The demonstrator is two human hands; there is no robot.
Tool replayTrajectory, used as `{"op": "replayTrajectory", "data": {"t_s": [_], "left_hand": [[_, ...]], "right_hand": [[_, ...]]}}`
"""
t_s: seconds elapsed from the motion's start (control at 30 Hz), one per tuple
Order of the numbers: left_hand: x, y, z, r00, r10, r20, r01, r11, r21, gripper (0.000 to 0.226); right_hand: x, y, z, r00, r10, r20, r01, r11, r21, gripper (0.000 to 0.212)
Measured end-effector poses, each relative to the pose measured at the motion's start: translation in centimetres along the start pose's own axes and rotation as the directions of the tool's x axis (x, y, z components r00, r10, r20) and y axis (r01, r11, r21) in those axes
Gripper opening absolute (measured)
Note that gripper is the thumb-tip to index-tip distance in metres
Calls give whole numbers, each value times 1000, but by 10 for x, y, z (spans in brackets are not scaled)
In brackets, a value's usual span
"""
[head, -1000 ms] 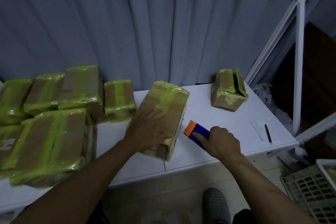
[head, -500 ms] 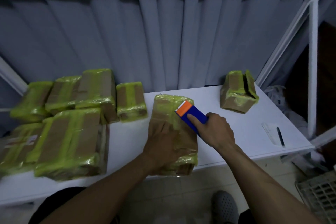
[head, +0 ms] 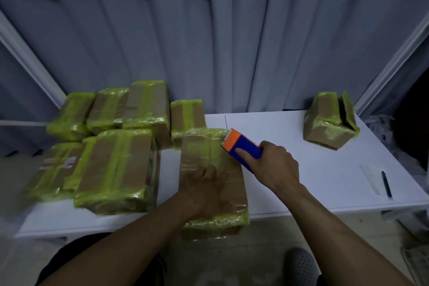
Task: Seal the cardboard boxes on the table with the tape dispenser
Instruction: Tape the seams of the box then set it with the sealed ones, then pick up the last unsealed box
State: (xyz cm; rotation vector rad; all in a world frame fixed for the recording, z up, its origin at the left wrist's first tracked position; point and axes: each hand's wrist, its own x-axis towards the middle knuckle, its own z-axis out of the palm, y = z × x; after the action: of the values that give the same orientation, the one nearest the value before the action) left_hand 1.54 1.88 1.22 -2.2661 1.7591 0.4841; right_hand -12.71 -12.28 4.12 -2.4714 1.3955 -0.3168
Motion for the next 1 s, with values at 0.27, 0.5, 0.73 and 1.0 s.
{"op": "replayTrajectory", "data": {"t_s": [0.27, 0.5, 0.73, 1.0], "left_hand": [[-8, -55, -9, 990, -96, 99, 106, 989, -102, 105], [-1, -102, -21, 962, -152, 228, 192, 967, -167, 99], [-7, -74, -44, 999, -44, 29, 50, 969, -242, 77], [53, 41, -64, 918, 56, -393, -176, 945, -275, 42]], "right_hand": [[4, -34, 27, 995, -62, 79, 58, 997, 49, 59], [6, -50, 31, 993, -49, 110, 35, 991, 131, 62], [0, -18, 12, 997, 4, 75, -16, 988, 156, 59], [-1, 74, -36, 965, 257, 42, -257, 910, 326, 66]]}}
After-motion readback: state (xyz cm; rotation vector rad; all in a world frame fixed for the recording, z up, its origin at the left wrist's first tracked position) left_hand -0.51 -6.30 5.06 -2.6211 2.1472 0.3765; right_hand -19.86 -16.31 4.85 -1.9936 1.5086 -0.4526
